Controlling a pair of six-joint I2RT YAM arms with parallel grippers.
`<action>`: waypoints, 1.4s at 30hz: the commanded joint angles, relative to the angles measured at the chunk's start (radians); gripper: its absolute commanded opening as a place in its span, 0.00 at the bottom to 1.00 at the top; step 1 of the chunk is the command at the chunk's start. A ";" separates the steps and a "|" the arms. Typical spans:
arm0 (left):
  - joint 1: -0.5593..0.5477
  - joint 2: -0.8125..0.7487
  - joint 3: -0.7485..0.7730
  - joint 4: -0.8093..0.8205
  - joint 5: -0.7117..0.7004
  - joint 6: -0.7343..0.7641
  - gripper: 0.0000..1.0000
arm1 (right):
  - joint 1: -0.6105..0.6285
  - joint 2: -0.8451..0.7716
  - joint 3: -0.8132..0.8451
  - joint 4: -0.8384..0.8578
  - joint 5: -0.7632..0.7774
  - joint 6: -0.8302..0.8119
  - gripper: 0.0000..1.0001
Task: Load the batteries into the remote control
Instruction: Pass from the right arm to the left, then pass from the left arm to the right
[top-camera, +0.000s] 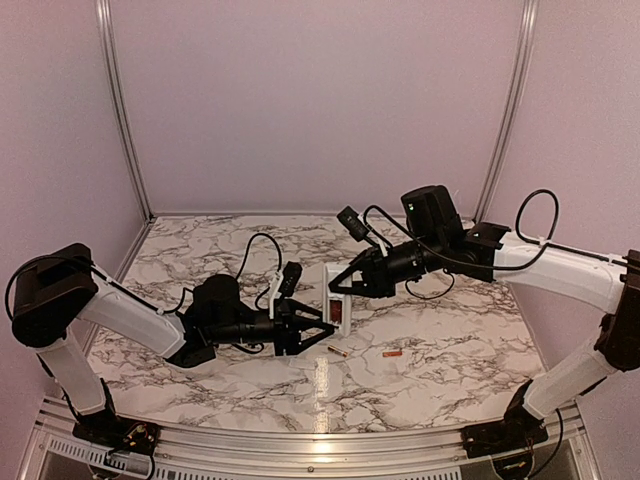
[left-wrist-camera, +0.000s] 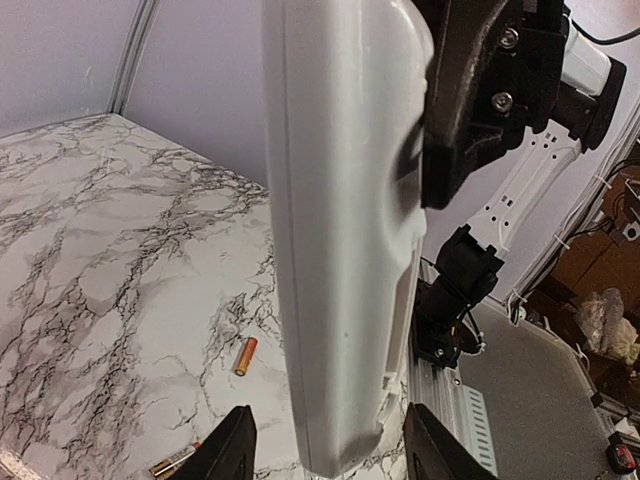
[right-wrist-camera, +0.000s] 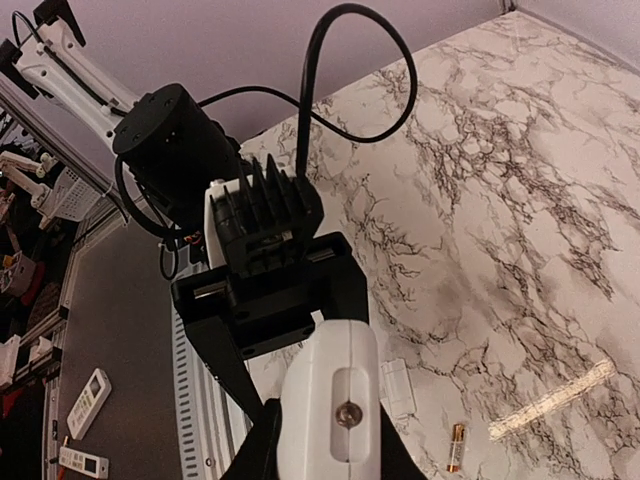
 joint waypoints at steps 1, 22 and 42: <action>-0.009 -0.016 0.033 0.043 0.046 -0.031 0.48 | 0.005 -0.004 -0.001 0.030 -0.093 -0.013 0.02; -0.012 0.053 -0.030 0.497 -0.027 -0.283 0.03 | 0.002 -0.016 -0.082 0.311 -0.069 0.259 0.39; -0.041 0.156 0.001 0.641 -0.083 -0.365 0.08 | -0.003 -0.014 -0.168 0.558 -0.048 0.416 0.09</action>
